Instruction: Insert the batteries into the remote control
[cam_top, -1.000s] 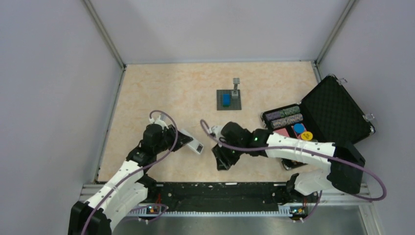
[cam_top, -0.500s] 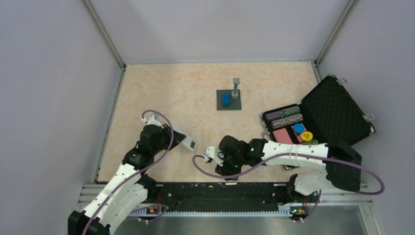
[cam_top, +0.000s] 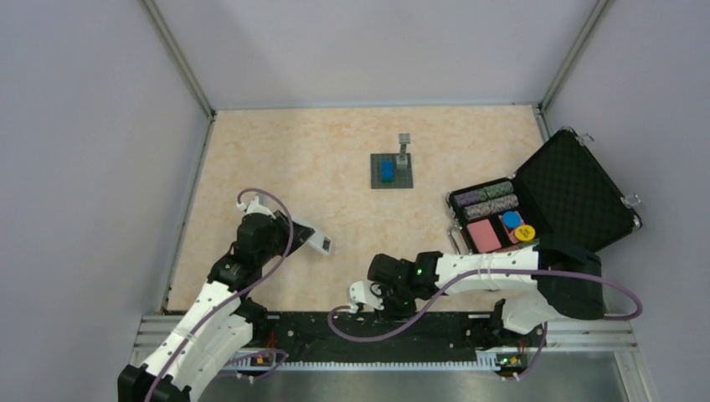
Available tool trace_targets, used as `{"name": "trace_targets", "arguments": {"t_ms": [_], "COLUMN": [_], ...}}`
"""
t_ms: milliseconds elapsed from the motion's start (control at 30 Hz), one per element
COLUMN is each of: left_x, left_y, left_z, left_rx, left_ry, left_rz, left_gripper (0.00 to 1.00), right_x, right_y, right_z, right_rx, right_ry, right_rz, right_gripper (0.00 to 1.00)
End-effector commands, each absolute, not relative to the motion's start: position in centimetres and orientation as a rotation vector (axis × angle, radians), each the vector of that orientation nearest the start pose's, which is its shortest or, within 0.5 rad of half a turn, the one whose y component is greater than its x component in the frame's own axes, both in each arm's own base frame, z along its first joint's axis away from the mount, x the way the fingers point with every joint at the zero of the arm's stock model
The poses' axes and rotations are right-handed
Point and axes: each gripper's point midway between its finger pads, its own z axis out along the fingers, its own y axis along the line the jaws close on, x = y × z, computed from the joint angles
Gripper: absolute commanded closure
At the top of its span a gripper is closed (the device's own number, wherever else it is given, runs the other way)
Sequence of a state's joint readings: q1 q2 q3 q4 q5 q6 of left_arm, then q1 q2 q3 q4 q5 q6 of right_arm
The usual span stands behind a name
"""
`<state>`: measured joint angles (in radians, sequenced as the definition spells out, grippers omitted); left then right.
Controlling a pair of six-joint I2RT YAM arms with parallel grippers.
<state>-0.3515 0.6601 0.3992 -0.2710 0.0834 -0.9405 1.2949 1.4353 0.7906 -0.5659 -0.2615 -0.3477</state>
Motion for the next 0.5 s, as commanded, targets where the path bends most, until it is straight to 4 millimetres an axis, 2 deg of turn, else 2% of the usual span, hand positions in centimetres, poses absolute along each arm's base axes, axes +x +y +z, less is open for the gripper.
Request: {"name": "trace_targets", "arguments": {"t_ms": [0,233,467], "left_x": [24.1,24.2,24.1], "left_y": [-13.4,-13.2,-13.1], "left_z": [14.3,14.2,14.0], "left_rx": [-0.595,-0.605,-0.614], "left_ry": [2.062,2.065,2.067], "left_rz": [-0.861,-0.857,-0.859], "left_gripper": [1.0,1.0,1.0], "right_x": [3.8,5.1,5.4], "right_y": [26.8,26.9,27.0], "right_z": [1.9,1.1,0.7], "right_rx": [-2.225,-2.188,-2.168], "right_ry": [1.849,1.821,1.841], "right_rz": [0.547,0.456,0.436], "right_gripper": [0.58,0.65,0.87]}}
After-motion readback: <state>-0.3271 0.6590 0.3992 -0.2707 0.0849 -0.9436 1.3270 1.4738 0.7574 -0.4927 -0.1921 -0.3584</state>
